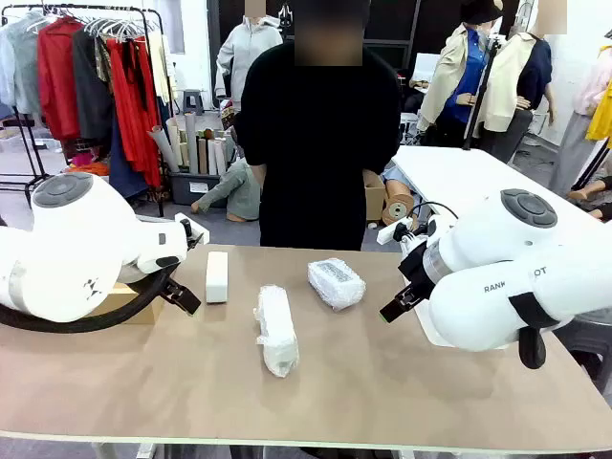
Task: Separate and place wrapped and unwrapped clocks.
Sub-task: Pick up the Digital clock indicated by the person.
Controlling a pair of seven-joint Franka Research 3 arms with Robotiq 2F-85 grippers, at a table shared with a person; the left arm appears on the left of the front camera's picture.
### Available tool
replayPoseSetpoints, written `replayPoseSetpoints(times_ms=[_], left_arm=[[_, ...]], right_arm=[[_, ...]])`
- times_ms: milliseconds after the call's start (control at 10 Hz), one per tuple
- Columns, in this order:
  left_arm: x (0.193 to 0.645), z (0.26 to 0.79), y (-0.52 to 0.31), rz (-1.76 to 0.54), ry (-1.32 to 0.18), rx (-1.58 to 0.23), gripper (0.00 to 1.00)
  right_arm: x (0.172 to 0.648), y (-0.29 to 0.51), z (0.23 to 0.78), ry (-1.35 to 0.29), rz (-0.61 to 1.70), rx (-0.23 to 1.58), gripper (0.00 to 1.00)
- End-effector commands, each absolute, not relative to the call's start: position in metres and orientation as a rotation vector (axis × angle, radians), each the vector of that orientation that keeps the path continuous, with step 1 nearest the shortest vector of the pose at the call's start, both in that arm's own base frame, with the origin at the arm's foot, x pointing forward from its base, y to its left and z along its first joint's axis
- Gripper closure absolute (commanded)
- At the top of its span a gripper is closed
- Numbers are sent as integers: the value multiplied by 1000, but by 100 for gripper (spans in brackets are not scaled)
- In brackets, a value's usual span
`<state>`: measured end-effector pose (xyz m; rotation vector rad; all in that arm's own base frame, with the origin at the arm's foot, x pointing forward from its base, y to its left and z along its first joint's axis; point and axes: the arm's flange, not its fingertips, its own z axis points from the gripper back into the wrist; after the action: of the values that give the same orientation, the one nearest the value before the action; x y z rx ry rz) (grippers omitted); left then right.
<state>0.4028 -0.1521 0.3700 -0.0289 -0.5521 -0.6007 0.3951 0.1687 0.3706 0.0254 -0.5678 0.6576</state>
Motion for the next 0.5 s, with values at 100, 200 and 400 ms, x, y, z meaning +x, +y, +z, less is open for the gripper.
replayPoseSetpoints(times_ms=[100, 200, 400], left_arm=[[403, 370, -152, -601, -552, -29, 0], [403, 370, -152, -601, -552, -29, 0], [403, 370, -152, -601, -552, -29, 0]], right_arm=[[395, 169, 371, -568, 658, 25, 0], [395, 169, 371, -568, 658, 25, 0], [395, 169, 371, -568, 658, 25, 0]])
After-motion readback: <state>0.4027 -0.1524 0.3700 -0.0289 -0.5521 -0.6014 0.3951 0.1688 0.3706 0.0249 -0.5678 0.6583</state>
